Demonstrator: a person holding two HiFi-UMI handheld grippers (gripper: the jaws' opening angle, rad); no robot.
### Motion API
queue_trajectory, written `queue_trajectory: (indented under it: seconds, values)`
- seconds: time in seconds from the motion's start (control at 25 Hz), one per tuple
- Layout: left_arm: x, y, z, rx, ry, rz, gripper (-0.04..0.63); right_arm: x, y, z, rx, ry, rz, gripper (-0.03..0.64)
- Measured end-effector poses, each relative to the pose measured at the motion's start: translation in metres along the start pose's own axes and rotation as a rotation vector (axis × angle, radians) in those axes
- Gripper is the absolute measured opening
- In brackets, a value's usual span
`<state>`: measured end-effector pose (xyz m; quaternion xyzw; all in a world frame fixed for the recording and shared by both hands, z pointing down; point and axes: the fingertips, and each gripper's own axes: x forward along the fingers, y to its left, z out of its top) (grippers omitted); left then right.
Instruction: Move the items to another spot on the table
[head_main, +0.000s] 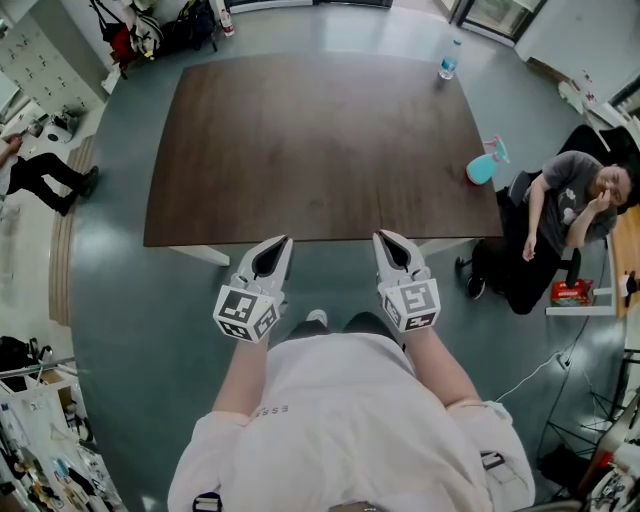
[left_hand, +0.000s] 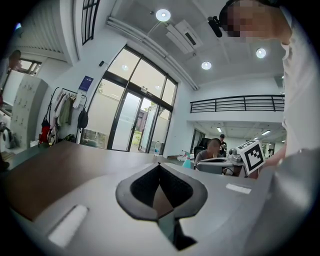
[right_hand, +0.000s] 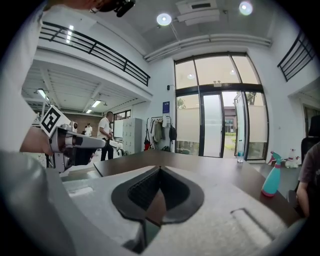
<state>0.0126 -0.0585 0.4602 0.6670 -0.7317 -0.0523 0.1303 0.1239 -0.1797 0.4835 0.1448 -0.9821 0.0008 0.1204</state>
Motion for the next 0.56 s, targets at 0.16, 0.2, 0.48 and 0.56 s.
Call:
queue_trajectory:
  seconds: [0.16,0.2,0.48,0.56]
  values:
    - [-0.0016,0.0004,-0.0033,-0.004,0.008,0.003,0.009,0.0004,0.0046,-0.0018,0.0,0.004,0.011,-0.009]
    - [-0.0022,-0.0005,-0.0029,-0.003,0.007,0.004,0.009,0.0,0.0056,-0.002,-0.001,0.005,0.014,-0.009]
    - [-0.001,-0.0072,0.0009,0.005,0.001,0.007,0.009,-0.0022,0.0048,0.0045,-0.004,-0.006,0.028,-0.009]
    - [-0.002,-0.008,0.0022,0.007,0.003,0.008,0.009,-0.003,0.0061,0.0078,-0.007,-0.01,0.031,-0.009]
